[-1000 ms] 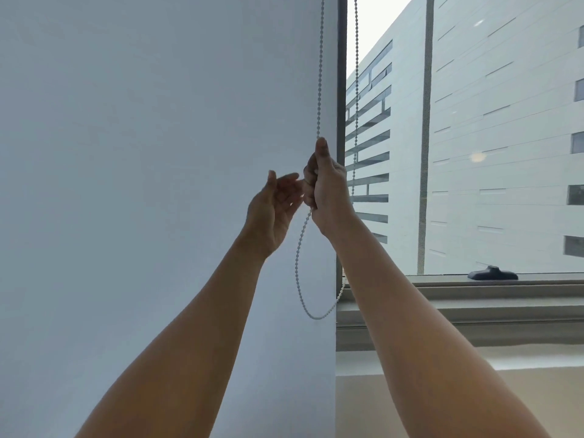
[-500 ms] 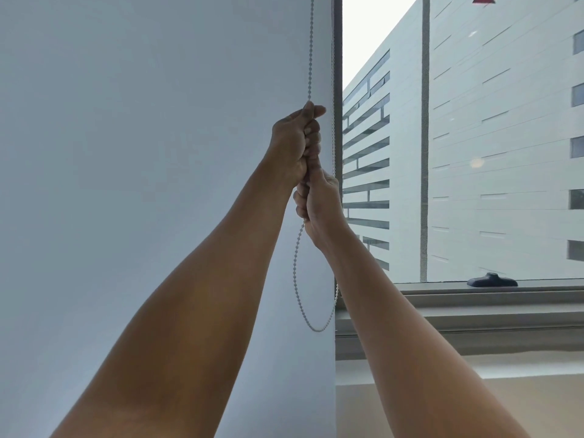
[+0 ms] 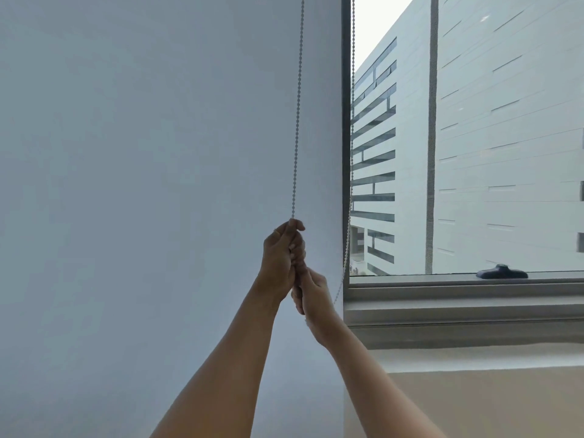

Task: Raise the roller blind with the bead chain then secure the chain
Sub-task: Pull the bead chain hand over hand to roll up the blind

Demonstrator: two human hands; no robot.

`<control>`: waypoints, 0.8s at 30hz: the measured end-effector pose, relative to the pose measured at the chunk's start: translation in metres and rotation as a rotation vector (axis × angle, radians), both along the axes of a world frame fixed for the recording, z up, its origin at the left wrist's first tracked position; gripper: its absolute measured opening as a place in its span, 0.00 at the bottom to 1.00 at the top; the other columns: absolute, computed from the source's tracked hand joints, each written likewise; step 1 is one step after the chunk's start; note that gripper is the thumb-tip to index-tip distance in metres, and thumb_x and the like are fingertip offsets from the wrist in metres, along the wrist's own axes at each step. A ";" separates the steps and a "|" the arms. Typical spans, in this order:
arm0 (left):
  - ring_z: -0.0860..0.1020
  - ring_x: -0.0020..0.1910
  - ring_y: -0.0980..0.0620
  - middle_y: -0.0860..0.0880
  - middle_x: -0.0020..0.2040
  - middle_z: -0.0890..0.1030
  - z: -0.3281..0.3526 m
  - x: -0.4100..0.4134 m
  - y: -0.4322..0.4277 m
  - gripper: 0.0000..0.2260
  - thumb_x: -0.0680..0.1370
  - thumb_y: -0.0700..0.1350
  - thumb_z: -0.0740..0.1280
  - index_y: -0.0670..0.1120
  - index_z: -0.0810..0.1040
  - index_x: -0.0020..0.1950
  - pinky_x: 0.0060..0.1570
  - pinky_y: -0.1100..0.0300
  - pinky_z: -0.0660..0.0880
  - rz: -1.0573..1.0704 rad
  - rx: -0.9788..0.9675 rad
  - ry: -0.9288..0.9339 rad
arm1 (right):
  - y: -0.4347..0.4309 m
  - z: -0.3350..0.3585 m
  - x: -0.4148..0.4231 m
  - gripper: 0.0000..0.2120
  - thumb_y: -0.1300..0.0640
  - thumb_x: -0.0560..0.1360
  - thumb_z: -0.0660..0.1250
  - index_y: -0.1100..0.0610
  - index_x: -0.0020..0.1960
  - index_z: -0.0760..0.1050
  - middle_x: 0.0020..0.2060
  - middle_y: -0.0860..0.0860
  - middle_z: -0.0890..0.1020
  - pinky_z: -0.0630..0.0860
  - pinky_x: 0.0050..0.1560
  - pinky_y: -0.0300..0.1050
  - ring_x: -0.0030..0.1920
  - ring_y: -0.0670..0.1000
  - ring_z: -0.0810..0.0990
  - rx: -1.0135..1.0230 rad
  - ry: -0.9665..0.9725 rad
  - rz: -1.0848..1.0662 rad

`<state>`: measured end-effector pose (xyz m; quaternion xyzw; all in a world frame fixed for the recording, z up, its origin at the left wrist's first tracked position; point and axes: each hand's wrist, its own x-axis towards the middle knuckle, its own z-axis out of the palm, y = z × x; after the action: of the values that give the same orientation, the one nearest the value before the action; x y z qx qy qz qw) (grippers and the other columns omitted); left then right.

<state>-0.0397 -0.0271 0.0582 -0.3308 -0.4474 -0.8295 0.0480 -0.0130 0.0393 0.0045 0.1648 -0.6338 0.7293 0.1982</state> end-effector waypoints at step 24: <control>0.60 0.18 0.60 0.54 0.21 0.64 -0.033 0.008 -0.009 0.15 0.81 0.42 0.52 0.43 0.71 0.38 0.21 0.70 0.58 -0.105 -0.046 -0.002 | 0.048 0.135 0.010 0.20 0.50 0.80 0.52 0.64 0.57 0.73 0.44 0.54 0.81 0.73 0.55 0.44 0.46 0.51 0.79 0.300 -0.038 0.072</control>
<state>-0.0319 -0.0358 0.0251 -0.3538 -0.4483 -0.8209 -0.0035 -0.0028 0.0873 0.1395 0.2012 -0.7329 0.6361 0.1330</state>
